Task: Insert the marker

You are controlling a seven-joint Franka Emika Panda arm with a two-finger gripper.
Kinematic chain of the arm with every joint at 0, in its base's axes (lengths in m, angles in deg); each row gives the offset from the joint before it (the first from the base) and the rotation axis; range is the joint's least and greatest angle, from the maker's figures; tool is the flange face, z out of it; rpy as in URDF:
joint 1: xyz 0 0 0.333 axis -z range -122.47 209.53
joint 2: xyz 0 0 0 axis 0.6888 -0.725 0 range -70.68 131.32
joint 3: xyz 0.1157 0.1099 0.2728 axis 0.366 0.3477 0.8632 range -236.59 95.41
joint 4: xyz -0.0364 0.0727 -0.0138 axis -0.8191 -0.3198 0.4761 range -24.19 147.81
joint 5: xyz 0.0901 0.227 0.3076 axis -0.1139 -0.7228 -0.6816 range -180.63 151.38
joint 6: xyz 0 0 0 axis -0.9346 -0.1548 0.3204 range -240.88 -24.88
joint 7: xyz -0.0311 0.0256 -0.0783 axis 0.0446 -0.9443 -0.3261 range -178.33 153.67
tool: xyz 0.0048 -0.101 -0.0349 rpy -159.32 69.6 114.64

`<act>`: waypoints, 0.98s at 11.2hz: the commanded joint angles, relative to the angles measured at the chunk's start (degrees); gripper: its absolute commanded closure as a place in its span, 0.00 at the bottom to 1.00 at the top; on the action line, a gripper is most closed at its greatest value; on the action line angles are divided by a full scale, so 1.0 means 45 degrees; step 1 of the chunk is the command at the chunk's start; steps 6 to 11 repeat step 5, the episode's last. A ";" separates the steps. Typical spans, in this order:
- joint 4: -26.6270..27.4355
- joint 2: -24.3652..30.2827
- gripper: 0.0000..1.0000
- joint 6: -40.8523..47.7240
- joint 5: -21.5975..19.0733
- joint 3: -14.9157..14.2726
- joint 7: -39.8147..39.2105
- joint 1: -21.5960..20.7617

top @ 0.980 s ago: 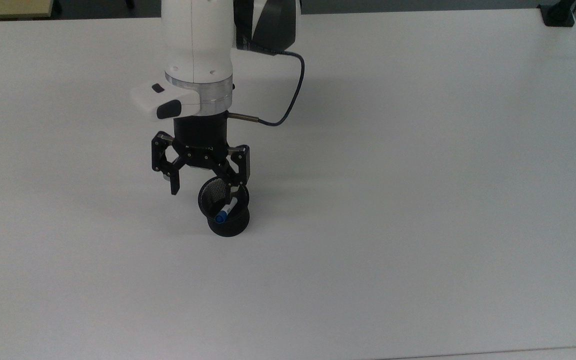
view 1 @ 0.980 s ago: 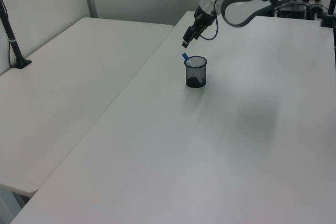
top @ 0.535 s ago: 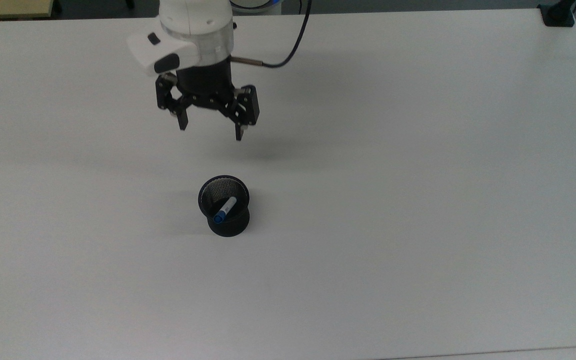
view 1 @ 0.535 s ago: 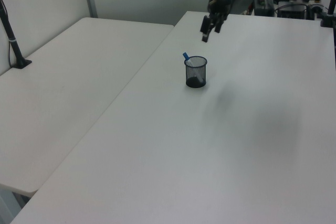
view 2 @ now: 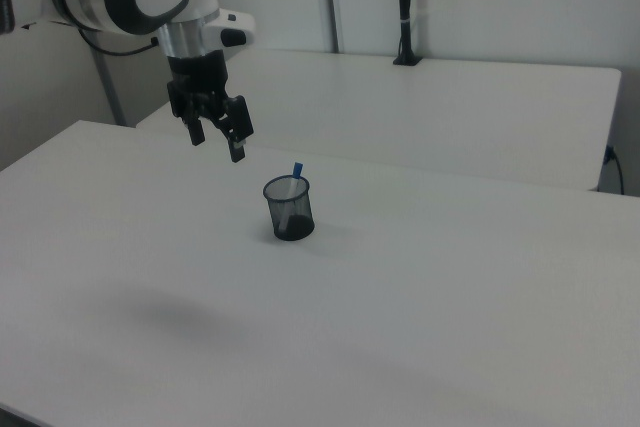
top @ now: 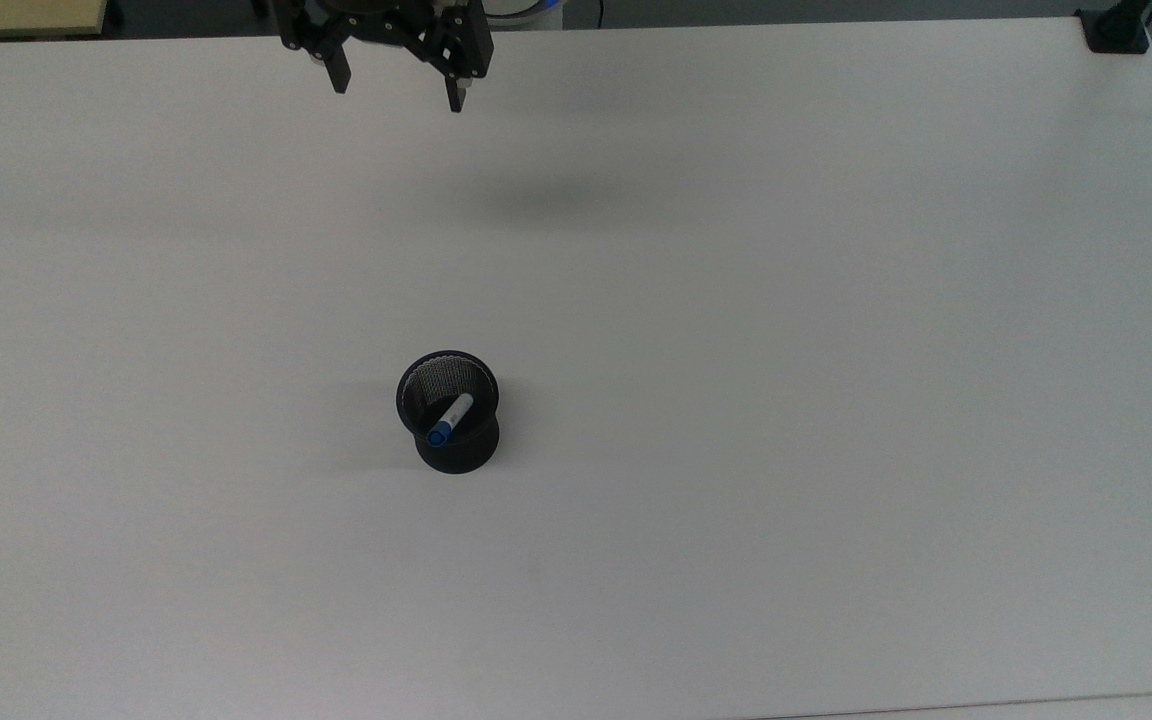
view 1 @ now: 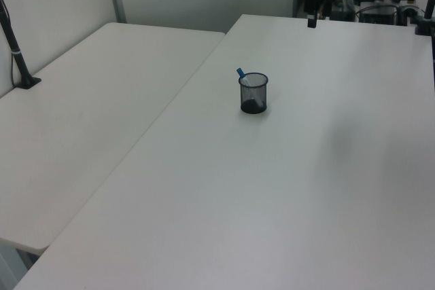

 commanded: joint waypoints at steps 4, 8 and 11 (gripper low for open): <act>0.0883 0.0652 0.00 0.0048 0.0240 0.0282 -0.0367 0.0367; 0.0883 0.0613 0.00 0.0048 0.0240 0.0283 -0.0386 0.0367; 0.0883 0.0613 0.00 0.0048 0.0240 0.0283 -0.0386 0.0367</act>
